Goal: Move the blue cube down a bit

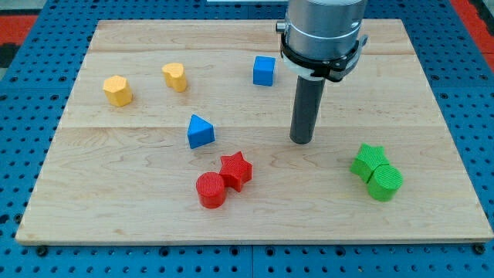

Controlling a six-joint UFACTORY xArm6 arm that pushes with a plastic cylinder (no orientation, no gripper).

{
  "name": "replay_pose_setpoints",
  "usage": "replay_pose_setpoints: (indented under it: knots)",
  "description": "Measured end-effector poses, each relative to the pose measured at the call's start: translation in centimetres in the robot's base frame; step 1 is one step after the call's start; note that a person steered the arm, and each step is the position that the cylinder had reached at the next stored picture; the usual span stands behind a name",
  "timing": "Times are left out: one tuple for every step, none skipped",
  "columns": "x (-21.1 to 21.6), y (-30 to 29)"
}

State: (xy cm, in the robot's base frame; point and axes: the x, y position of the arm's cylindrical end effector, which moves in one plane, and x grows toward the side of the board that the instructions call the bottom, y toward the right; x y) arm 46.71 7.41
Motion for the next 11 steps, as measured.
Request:
replay_pose_setpoints:
  knots:
    - [0.0, 0.0]
    - [-0.1, -0.1]
    - [-1.7, -1.0]
    - [-3.7, -3.7]
    - [-4.6, -2.6]
    - [-7.5, -0.6]
    - [-12.6, 1.1]
    - [-16.4, -1.8]
    - [-14.9, -6.5]
    - [-13.6, -11.1]
    - [-13.4, -15.5]
